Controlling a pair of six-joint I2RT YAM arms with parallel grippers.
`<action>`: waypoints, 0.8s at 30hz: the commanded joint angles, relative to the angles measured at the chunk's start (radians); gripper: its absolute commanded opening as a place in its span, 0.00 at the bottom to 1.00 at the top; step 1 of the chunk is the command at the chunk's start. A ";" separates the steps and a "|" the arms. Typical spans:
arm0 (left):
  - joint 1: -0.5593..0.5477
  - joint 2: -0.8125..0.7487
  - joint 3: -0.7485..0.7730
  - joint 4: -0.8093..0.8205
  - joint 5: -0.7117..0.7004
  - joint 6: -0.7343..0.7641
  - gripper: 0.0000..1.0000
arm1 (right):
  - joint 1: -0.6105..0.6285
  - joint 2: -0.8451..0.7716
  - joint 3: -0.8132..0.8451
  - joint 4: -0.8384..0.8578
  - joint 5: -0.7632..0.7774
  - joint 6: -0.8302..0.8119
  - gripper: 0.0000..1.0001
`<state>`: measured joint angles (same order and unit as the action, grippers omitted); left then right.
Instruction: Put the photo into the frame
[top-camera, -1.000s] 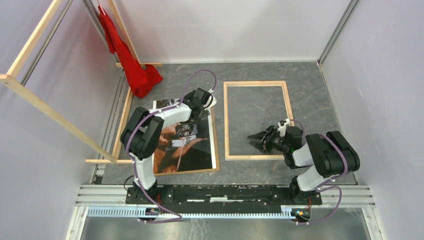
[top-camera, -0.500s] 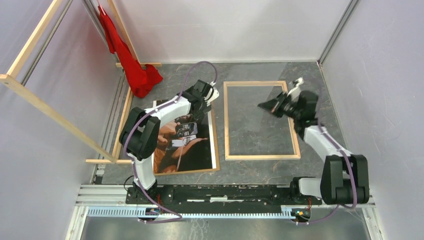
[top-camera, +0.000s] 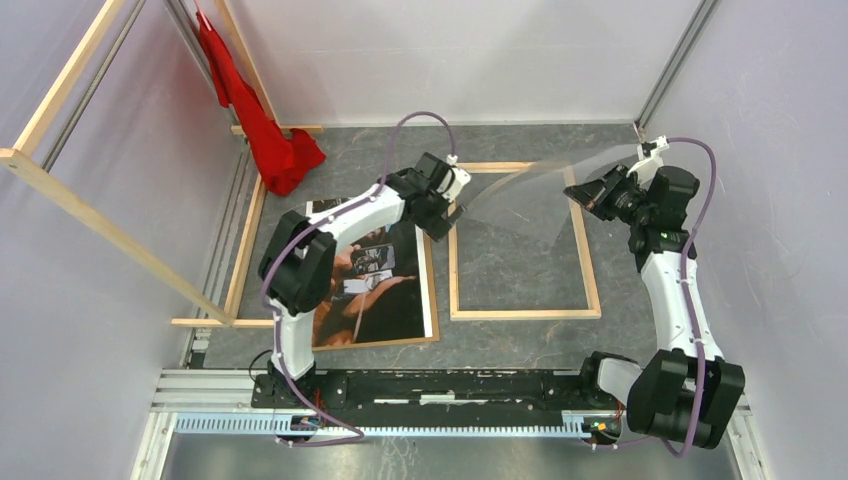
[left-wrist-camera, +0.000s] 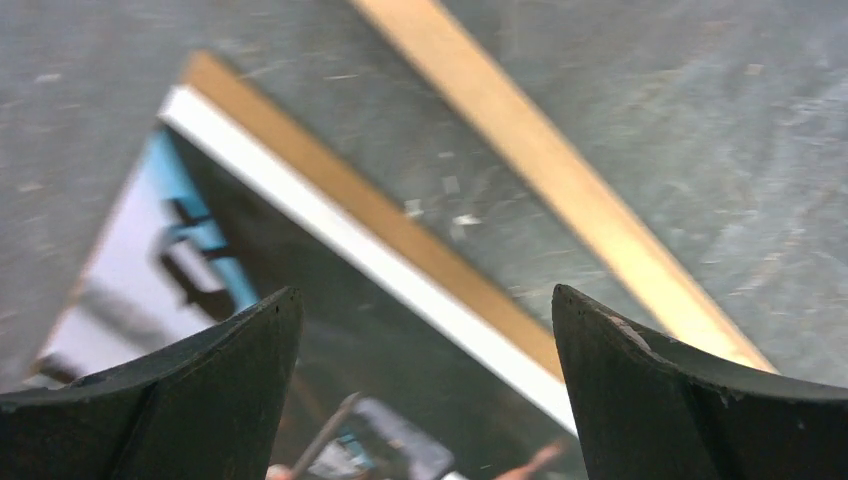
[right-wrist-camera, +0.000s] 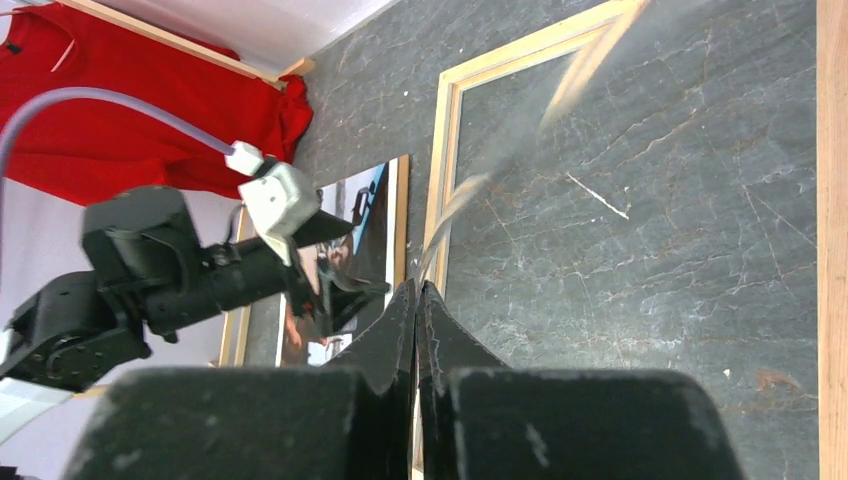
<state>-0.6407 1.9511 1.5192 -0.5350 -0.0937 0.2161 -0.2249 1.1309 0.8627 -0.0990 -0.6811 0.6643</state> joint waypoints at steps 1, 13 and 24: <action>-0.056 0.060 0.048 -0.020 0.138 -0.140 1.00 | -0.004 -0.038 0.077 -0.029 -0.008 -0.026 0.00; -0.108 0.104 0.020 0.024 0.177 -0.156 0.92 | -0.004 -0.028 0.231 -0.185 0.056 -0.126 0.00; -0.125 0.015 -0.230 0.102 0.034 -0.005 0.62 | -0.004 -0.011 0.251 -0.213 0.056 -0.146 0.00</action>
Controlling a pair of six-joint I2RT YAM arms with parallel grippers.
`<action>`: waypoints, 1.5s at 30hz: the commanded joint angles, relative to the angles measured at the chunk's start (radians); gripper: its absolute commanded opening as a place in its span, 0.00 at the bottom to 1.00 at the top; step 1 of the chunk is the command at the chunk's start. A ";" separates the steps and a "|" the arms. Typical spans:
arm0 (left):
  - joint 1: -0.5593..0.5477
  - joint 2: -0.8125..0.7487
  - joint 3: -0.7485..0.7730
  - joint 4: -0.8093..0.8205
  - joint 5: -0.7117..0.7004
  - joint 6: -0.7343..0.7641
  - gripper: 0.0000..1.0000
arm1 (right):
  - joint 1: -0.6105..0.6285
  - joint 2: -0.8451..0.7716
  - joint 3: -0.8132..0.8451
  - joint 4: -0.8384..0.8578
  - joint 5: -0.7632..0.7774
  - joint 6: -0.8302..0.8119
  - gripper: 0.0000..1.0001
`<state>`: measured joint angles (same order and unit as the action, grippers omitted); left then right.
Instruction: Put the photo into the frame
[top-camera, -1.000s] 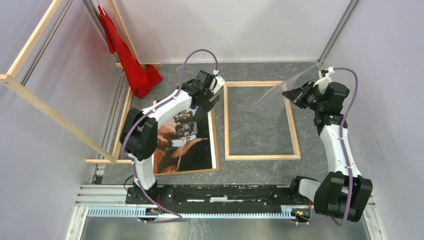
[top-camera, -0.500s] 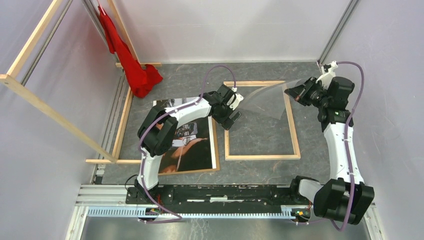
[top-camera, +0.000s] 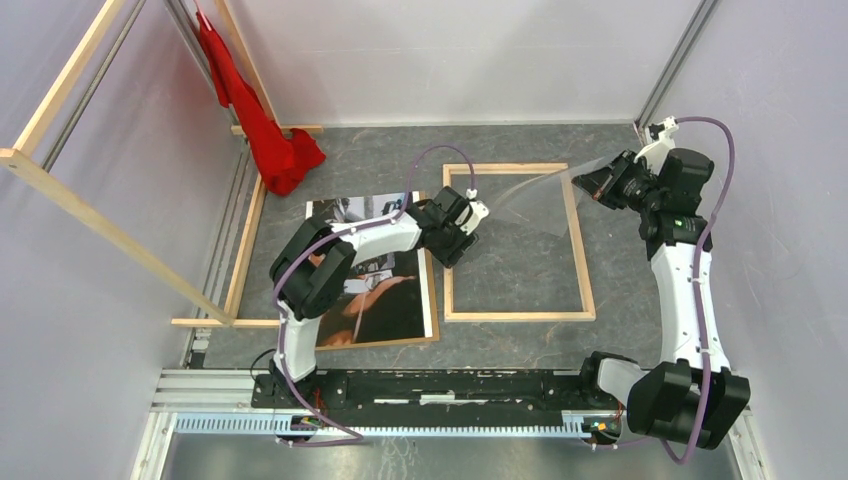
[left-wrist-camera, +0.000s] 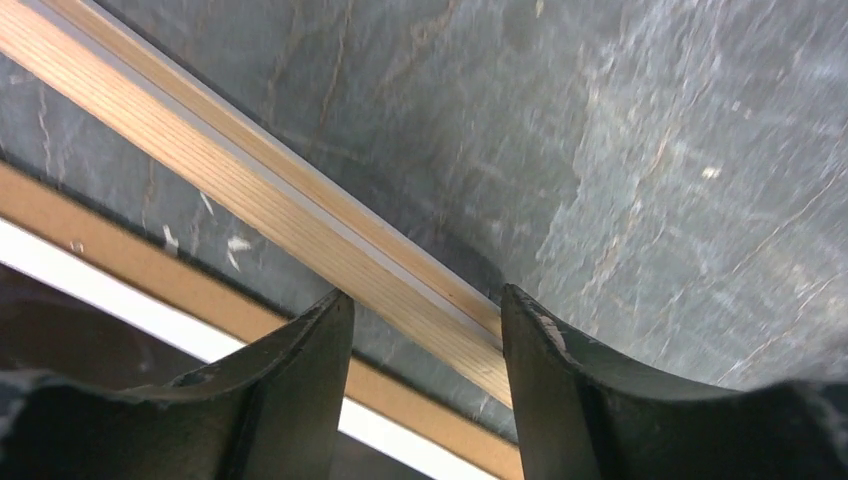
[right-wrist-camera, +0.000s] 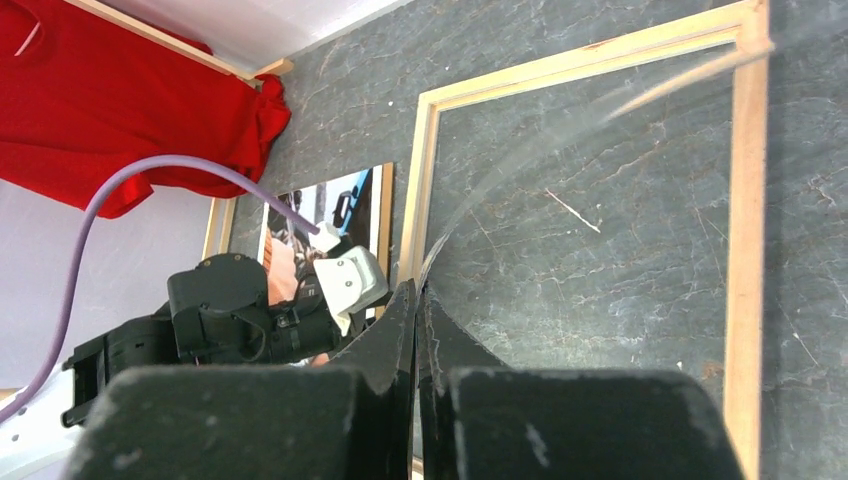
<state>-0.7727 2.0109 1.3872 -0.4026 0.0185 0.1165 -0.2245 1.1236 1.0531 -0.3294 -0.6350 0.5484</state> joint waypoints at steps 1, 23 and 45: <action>0.007 -0.059 -0.116 -0.028 -0.080 0.105 0.60 | -0.005 -0.002 0.064 0.014 0.014 -0.030 0.00; 0.081 -0.369 -0.085 -0.205 0.081 0.169 1.00 | 0.149 0.128 0.231 -0.025 0.155 0.001 0.00; 0.533 -0.509 -0.188 -0.135 0.022 0.203 1.00 | 0.405 0.096 -0.170 0.137 -0.175 -0.005 0.00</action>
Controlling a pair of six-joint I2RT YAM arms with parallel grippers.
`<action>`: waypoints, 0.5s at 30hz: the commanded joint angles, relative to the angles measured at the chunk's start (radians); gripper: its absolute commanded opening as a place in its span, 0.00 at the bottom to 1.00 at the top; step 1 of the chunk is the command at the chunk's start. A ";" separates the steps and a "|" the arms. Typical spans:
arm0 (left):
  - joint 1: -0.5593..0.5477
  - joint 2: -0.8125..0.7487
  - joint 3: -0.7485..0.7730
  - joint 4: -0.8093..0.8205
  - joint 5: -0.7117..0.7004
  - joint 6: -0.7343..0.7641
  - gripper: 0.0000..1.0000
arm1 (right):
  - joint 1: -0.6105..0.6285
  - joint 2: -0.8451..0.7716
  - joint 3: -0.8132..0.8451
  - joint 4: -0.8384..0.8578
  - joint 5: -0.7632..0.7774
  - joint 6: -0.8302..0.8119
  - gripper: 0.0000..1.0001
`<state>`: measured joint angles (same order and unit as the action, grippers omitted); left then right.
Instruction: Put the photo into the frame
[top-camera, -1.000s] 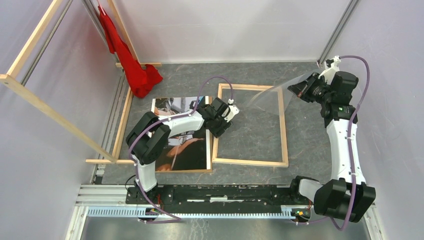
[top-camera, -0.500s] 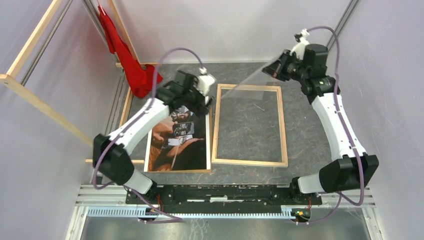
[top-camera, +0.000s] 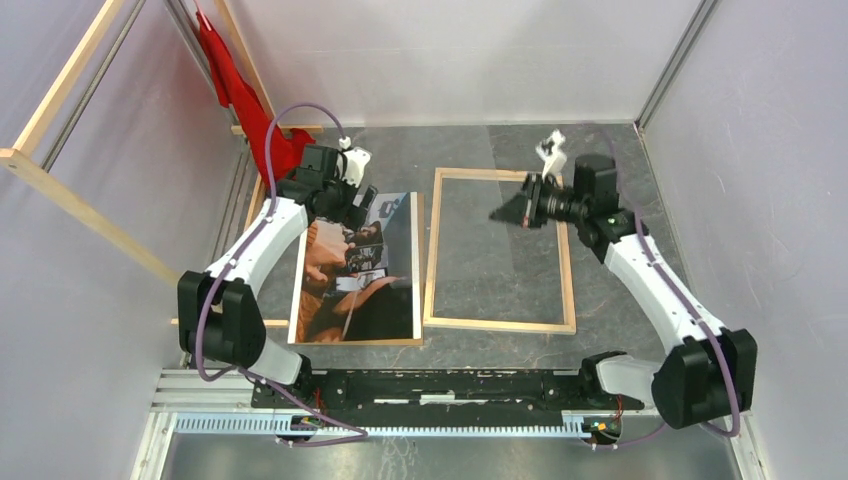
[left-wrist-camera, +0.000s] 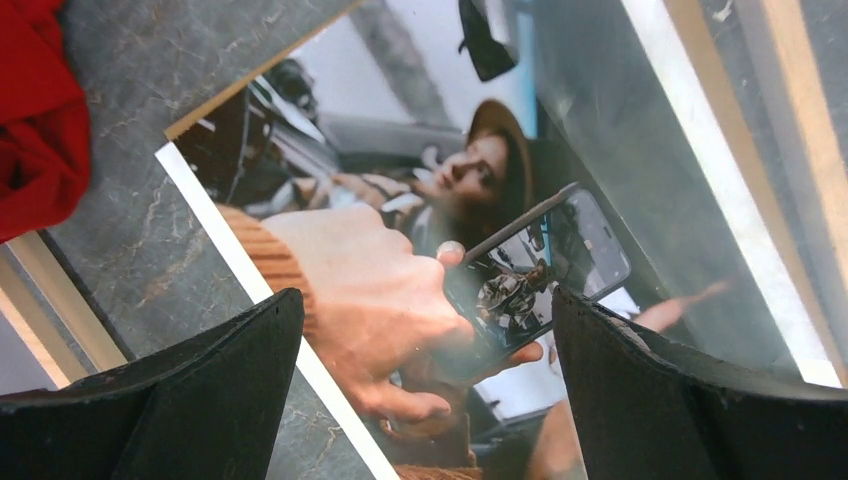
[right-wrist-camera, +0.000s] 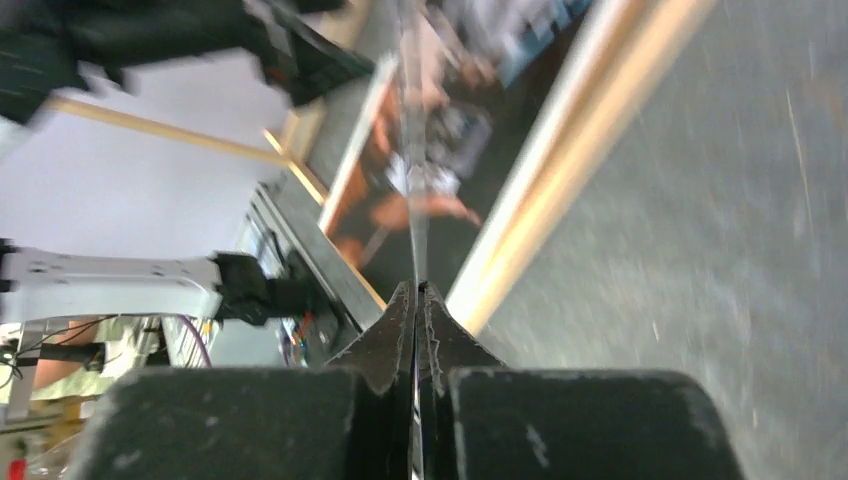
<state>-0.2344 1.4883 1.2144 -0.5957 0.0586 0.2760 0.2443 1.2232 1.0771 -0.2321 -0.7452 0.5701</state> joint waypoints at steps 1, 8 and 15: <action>-0.005 0.017 -0.023 0.063 -0.022 0.046 1.00 | -0.093 -0.004 -0.233 0.047 -0.073 -0.029 0.00; -0.011 0.017 -0.071 0.083 -0.030 0.067 1.00 | -0.216 0.024 -0.340 0.004 -0.046 -0.094 0.00; -0.035 0.019 -0.088 0.083 -0.029 0.068 1.00 | -0.229 0.056 -0.308 -0.102 0.069 -0.190 0.00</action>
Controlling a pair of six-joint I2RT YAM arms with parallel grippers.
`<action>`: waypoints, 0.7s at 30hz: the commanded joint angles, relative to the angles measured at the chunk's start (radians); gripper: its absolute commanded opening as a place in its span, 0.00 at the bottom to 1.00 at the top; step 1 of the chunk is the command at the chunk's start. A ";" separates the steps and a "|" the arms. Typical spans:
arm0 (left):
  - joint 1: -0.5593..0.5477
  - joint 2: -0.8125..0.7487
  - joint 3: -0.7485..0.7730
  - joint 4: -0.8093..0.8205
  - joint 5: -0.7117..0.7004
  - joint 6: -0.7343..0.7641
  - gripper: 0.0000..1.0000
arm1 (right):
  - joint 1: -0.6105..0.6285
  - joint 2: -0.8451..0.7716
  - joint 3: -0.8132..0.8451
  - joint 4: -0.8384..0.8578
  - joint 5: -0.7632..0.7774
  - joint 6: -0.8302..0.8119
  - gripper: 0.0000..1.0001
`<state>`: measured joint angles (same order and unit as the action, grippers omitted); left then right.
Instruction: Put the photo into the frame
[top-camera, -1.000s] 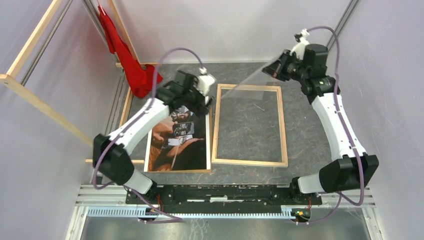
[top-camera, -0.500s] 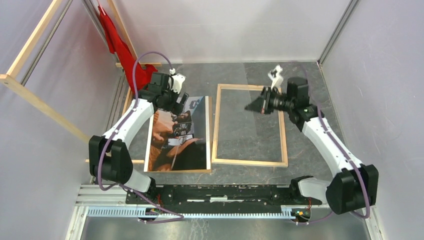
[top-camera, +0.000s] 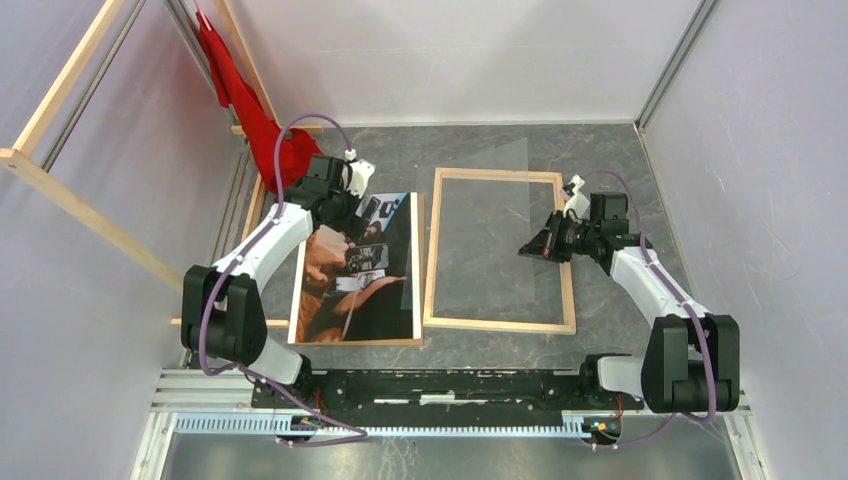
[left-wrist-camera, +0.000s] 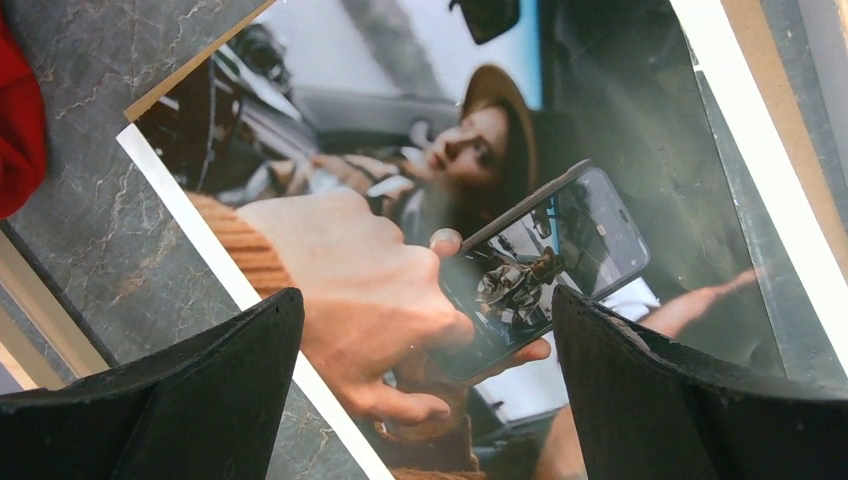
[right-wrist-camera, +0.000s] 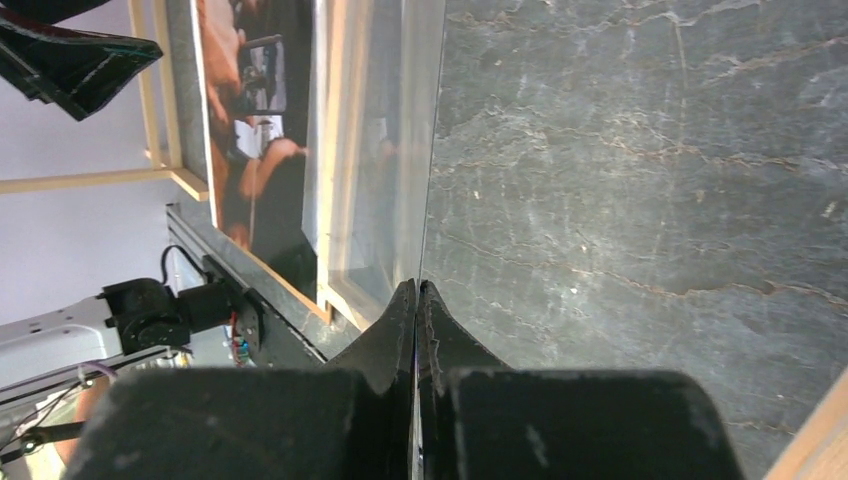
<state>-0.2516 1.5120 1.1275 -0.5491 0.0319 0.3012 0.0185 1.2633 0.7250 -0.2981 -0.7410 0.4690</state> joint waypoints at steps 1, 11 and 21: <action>-0.023 -0.004 -0.003 0.038 -0.002 0.042 1.00 | -0.003 0.021 0.055 -0.062 0.087 -0.109 0.00; -0.112 0.018 -0.025 0.054 -0.024 0.027 1.00 | -0.003 0.002 0.098 -0.191 0.220 -0.179 0.00; -0.165 0.031 -0.015 0.058 -0.029 0.019 1.00 | -0.002 -0.029 0.084 -0.230 0.342 -0.200 0.00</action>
<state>-0.4091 1.5444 1.1057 -0.5217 0.0097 0.3008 0.0181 1.2755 0.7837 -0.5209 -0.4641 0.2920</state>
